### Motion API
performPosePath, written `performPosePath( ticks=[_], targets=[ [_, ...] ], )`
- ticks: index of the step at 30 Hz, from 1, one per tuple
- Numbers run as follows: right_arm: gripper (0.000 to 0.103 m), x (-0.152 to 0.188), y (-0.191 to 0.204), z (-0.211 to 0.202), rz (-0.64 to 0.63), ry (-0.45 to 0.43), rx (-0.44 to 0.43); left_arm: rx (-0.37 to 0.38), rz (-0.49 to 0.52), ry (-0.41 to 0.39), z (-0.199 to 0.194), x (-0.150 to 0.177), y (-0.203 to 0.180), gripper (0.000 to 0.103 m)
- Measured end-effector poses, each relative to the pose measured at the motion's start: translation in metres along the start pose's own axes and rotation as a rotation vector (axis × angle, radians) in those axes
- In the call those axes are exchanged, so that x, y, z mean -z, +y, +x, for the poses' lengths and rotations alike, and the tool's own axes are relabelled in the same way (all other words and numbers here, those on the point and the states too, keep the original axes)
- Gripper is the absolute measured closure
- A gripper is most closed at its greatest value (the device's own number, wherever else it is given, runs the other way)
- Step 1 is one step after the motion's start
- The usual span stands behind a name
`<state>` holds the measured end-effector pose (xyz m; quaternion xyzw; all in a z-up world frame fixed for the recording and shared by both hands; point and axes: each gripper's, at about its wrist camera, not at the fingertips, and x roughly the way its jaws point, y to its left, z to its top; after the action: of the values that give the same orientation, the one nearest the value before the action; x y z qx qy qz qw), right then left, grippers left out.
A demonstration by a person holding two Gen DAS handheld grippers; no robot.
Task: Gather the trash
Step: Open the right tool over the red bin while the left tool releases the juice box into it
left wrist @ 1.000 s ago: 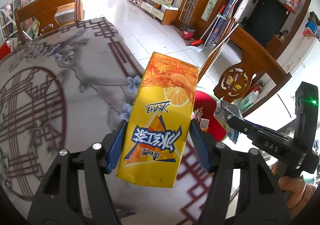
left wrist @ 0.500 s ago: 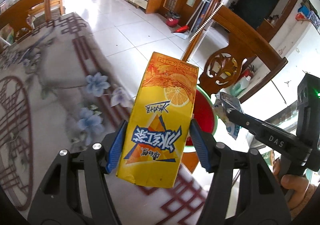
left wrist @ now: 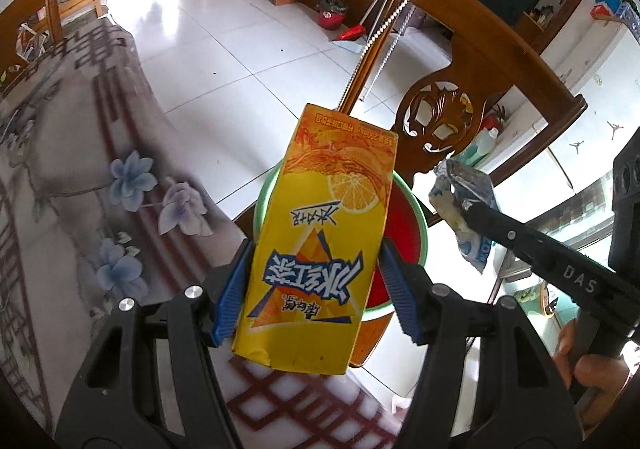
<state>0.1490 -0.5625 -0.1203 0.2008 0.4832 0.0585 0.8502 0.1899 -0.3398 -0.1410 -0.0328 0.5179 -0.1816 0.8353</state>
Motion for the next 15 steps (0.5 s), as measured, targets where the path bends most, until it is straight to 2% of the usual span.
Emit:
performPosePath(
  ticks=[12,13,14,15],
  targets=[
    [0.077,-0.012,-0.011,0.012,0.032,0.005,0.004,0.006,0.032,0.045,0.022,-0.012,-0.008,0.042],
    [0.077,-0.012,-0.011,0.013,0.033,0.005,0.005,0.006,0.032,0.045,0.024,-0.013,-0.008,0.040],
    [0.077,-0.013,-0.011,0.013,0.034,0.006,0.007,0.003,0.029,0.044,0.024,-0.014,-0.007,0.026],
    [0.076,-0.013,-0.010,0.014,0.036,0.007,0.008,-0.005,0.023,0.032,0.023,-0.015,-0.006,0.019]
  ],
)
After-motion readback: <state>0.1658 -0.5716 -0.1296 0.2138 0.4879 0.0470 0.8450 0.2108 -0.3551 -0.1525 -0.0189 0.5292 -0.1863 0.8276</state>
